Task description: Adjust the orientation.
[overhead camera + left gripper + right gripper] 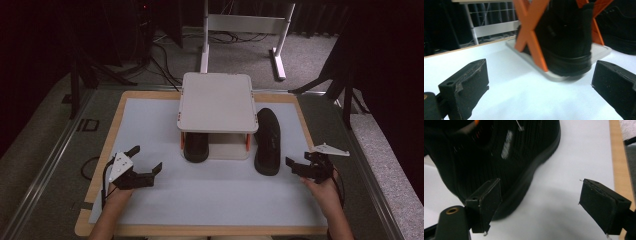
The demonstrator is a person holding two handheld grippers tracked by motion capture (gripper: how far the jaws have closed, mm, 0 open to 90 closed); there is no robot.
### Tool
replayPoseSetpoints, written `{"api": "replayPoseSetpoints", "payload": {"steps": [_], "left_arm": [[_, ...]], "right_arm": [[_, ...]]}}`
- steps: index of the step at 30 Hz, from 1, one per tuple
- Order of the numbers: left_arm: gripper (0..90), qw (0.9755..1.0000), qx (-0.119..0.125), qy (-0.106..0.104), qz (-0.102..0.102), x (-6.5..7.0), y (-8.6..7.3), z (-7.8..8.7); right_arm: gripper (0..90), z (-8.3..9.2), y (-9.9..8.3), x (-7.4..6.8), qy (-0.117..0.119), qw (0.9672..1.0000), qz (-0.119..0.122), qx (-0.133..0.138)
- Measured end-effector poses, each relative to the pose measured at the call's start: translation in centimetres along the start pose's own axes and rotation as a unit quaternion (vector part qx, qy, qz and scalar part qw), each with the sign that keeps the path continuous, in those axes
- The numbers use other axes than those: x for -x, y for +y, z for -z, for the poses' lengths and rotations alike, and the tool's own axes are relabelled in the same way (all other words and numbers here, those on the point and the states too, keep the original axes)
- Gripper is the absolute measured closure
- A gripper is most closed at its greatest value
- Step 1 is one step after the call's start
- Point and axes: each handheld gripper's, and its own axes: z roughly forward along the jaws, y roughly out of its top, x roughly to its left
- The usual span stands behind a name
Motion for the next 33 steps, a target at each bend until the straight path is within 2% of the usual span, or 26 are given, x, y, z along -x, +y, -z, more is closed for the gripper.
{"api": "replayPoseSetpoints", "payload": {"steps": [1, 3, 5, 7, 10, 11, 14, 16, 18, 19, 24, 25, 31, 33], "left_arm": [[1.2, 1.0000, 0.003, 0.003, 0.006, -0.3, -0.2, 0.2], [1.2, 0.9999, 0.001, 0.013, 0.007, -0.7, -0.5, 0.7], [1.2, 0.9997, 0.005, 0.015, 0.017, -1.1, -0.8, 1.1], [1.2, 0.9996, 0.010, 0.019, 0.016, -1.4, -1.0, 1.5], [1.2, 0.9995, 0.016, 0.023, 0.017, -1.6, -1.4, 1.9], [1.2, 0.9995, 0.016, 0.023, 0.017, -1.6, -1.4, 1.9], [1.2, 0.9994, 0.017, 0.025, 0.017, -1.9, -1.7, 2.0], [1.2, 0.9992, 0.020, 0.028, 0.022, -2.0, -2.0, 2.1], [1.2, 0.9991, 0.020, 0.029, 0.023, -2.0, -2.2, 2.1], [1.2, 0.9990, 0.024, 0.029, 0.024, -2.0, -2.2, 2.1], [1.2, 0.9989, 0.027, 0.030, 0.024, -2.0, -2.3, 2.1], [1.2, 0.9989, 0.027, 0.030, 0.023, -2.0, -2.3, 2.1], [1.2, 0.9989, 0.028, 0.029, 0.023, -2.0, -2.3, 2.2], [1.2, 0.9990, 0.027, 0.030, 0.020, -1.9, -2.3, 2.1]], "right_arm": [[22.6, 0.2, 1.3, -0.4, 0.012, 0.9999, -0.002, -0.009], [24.7, 0.1, 2.5, -0.9, 0.013, 0.9995, 0.000, -0.028], [25.4, -0.1, 3.7, -1.2, 0.026, 0.9982, -0.007, -0.053], [26.2, -0.3, 4.9, -1.7, 0.032, 0.9966, -0.008, -0.076], [29.1, -0.6, 6.7, -2.4, 0.024, 0.9940, -0.009, -0.106], [29.1, -0.6, 6.7, -2.4, 0.024, 0.9940, -0.009, -0.106], [29.5, -1.1, 8.7, -2.5, 0.019, 0.9910, -0.023, -0.131], [29.5, -1.3, 9.9, -2.5, 0.019, 0.9898, -0.033, -0.138], [29.6, -1.4, 10.3, -2.5, 0.023, 0.9889, -0.038, -0.142], [32.2, -1.9, 11.7, -2.8, 0.024, 0.9862, -0.046, -0.157], [33.4, -3.6, 13.3, -3.5, 0.013, 0.9801, -0.049, -0.192], [34.8, -4.7, 13.6, -3.8, 0.011, 0.9760, -0.048, -0.212], [36.5, -7.1, 14.5, -4.2, -0.003, 0.9644, -0.054, -0.259], [36.6, -7.9, 14.7, -4.5, -0.014, 0.9587, -0.046, -0.280]]}}
